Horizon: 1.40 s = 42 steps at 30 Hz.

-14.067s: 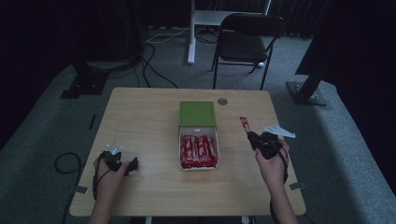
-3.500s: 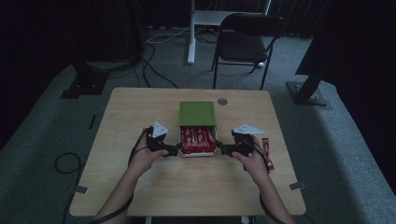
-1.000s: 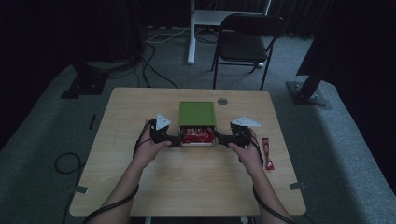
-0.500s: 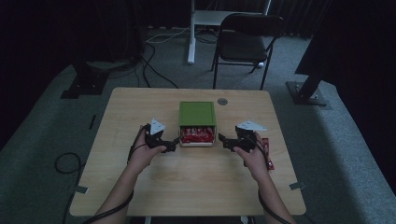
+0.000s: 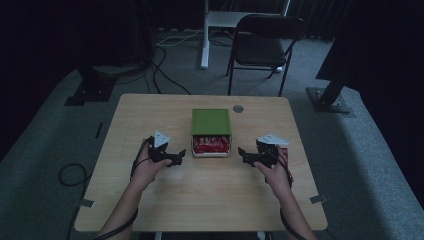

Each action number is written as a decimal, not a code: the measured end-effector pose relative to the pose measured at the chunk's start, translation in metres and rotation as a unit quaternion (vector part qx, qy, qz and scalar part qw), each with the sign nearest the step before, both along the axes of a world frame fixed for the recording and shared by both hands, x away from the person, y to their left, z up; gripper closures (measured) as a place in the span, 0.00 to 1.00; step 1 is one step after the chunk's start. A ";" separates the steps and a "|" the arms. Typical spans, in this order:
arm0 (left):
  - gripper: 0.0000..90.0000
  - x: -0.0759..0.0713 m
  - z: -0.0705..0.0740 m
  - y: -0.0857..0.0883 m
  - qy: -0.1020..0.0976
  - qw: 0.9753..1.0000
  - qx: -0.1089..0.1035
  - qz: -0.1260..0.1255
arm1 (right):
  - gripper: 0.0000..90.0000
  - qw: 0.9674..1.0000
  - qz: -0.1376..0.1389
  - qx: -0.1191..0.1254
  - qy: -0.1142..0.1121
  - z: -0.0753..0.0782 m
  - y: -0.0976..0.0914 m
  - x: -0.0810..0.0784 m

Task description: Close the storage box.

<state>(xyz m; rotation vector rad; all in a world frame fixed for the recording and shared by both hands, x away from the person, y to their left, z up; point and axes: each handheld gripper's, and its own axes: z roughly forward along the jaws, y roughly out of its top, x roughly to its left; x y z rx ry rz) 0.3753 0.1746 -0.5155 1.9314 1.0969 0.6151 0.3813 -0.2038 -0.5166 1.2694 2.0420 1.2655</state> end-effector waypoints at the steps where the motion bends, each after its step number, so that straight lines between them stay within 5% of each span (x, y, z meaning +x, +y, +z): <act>1: 0.04 -0.001 -0.001 0.002 0.000 1.000 0.000 0.003 | 0.14 1.000 0.000 -0.002 0.002 -0.001 -0.001 -0.001; 22: 0.04 -0.022 -0.018 0.030 0.021 0.998 0.007 0.054 | 0.15 0.999 -0.035 -0.028 0.023 -0.026 -0.031 -0.019; 24: 0.04 -0.026 -0.021 0.034 0.021 0.998 0.021 0.064 | 0.15 0.998 -0.040 -0.033 0.026 -0.031 -0.035 -0.022; 42: 0.04 -0.049 -0.034 0.059 0.027 0.991 0.017 0.133 | 0.15 0.996 -0.063 -0.050 0.046 -0.051 -0.043 -0.040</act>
